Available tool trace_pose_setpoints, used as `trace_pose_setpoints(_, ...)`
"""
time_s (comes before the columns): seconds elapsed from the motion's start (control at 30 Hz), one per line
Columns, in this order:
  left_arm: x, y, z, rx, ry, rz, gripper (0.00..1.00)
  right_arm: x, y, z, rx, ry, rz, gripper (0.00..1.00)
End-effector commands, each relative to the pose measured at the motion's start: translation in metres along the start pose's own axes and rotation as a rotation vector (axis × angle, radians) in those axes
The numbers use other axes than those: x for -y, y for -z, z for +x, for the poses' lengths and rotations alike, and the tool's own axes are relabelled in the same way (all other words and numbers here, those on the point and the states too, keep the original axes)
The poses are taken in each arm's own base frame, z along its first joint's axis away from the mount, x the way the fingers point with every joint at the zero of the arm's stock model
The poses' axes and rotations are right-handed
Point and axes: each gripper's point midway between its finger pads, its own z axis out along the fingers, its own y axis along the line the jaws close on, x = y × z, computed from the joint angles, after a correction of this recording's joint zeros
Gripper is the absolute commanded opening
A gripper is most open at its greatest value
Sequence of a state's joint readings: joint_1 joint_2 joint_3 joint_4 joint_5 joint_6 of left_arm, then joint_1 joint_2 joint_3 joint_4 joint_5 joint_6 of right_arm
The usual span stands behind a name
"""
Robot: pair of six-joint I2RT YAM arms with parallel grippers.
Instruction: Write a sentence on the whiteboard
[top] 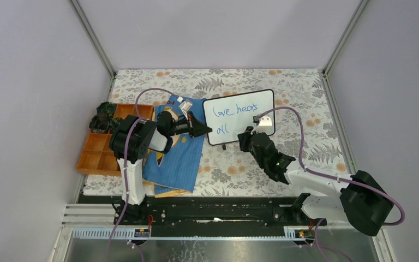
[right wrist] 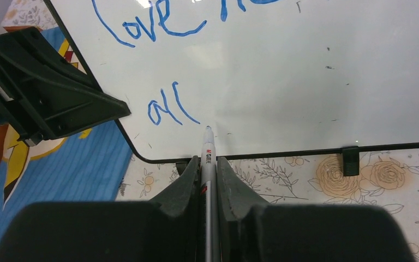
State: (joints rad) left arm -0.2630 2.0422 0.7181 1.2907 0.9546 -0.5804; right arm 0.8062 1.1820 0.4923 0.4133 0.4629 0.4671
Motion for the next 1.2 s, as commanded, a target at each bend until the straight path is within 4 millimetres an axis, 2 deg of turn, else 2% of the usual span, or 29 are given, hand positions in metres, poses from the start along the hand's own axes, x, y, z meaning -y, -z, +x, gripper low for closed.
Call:
trace_pose_setpoints(0.0, -0.033, 0.007, 0.042, -0.084, 0.079, -0.136, 0.00, -0.020, -0.005, -0.024, 0.051, -0.072, -0.063, 0.00)
trace_pose_setpoints(1.17, -0.033, 0.006, 0.042, -0.087, 0.080, -0.136, 0.00, -0.014, -0.021, -0.020, 0.040, -0.111, -0.027, 0.00)
